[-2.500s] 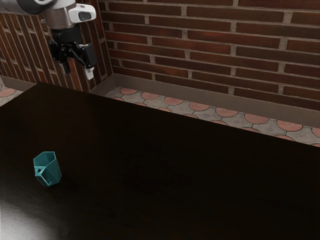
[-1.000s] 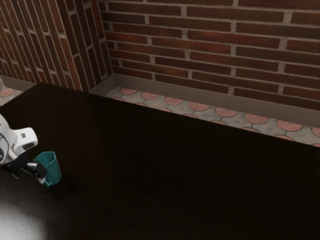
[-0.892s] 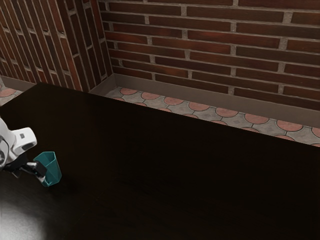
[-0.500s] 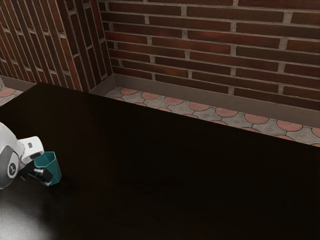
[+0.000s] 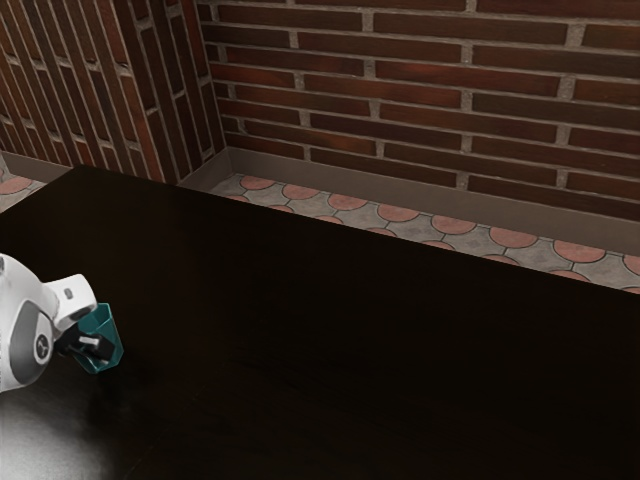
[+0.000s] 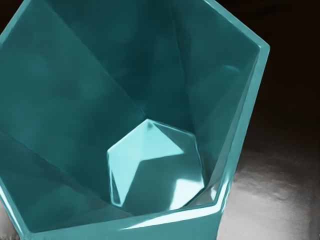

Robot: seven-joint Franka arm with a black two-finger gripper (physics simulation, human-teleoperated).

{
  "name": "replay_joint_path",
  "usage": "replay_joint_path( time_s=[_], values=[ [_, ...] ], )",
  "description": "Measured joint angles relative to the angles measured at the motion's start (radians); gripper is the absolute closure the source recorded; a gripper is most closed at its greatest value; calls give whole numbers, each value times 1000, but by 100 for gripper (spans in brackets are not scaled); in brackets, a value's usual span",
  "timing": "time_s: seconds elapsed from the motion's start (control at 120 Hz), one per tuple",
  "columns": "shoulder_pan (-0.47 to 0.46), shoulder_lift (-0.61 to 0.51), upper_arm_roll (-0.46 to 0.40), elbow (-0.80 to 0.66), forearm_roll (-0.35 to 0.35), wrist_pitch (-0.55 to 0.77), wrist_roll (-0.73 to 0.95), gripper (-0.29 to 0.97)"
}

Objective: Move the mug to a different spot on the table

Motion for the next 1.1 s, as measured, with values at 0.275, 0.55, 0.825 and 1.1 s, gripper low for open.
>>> replay_joint_path(
  time_s=[0.275,0.55,0.825,1.1],
  values=[
    [-2,29,-24,9,-65,23,-3,17],
    [3,55,-25,13,-75,31,-4,47],
    [10,44,-48,10,-80,42,1,62],
    [21,2,-142,5,-93,146,39,74]
  ],
)
